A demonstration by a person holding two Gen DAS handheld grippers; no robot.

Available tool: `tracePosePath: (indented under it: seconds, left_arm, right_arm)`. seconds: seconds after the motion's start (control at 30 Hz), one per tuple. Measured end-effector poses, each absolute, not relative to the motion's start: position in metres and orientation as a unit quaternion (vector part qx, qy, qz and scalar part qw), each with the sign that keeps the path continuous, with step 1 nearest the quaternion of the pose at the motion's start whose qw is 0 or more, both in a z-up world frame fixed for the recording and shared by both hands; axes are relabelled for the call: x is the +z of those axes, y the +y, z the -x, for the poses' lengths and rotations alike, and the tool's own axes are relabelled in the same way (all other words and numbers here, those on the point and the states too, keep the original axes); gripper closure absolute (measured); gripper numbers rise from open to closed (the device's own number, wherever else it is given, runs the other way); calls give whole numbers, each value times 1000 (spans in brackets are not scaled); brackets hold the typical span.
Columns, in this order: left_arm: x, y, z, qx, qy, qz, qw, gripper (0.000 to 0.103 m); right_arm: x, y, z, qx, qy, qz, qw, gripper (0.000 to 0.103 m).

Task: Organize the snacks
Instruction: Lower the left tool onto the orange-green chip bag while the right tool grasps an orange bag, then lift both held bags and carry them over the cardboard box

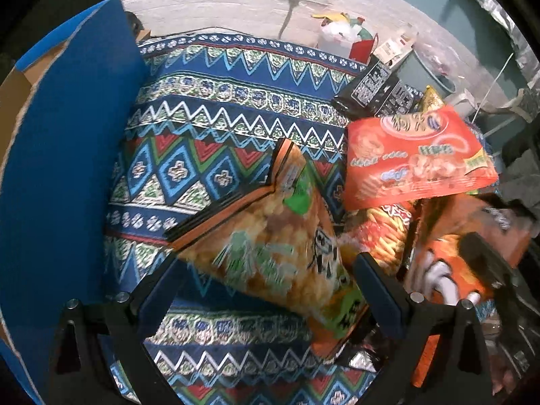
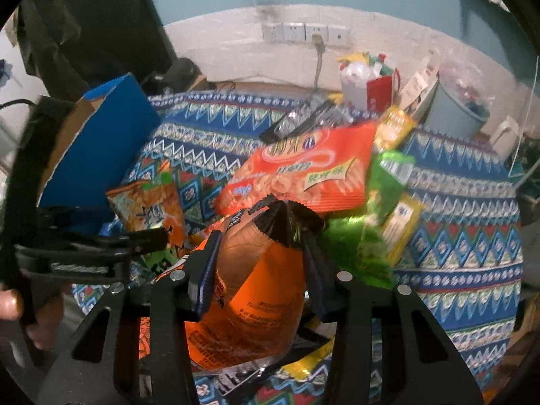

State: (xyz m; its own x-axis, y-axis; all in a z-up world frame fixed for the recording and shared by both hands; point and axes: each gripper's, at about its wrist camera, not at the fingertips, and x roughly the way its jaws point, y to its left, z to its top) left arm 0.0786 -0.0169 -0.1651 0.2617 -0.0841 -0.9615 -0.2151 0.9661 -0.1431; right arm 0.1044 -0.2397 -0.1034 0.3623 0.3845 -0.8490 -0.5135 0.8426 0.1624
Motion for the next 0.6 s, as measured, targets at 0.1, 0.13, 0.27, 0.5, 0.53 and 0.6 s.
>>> tracePosePath:
  seconds: [0.1,0.13,0.27,0.5,0.53,0.6]
  left_arm:
    - [-175,-22,-86,40,614,112,781,4]
    - [-178,-23,-87,38,615,110,780,8]
    - [-180,-26,-87,14,614,131,778,47]
    - [-163,-28,-80,6,595,93,798,66]
    - [-159,-28,-78,5,592,88,801,66]
    - [-153,-28,-76,4,585,78,807,66]
  right_arm:
    - [-101,-245,-106,274,490,63,825,59]
    - [-101,-247,-106,274,490,60,825,59]
    - [-101,-251,-108,275,492,54,824,59]
    - [-94,-252,-104,275,477,56,833,60]
    - [-92,-251,-104,275,475,57,834,60]
    - [-89,-250,-105,276,471,56,836,61]
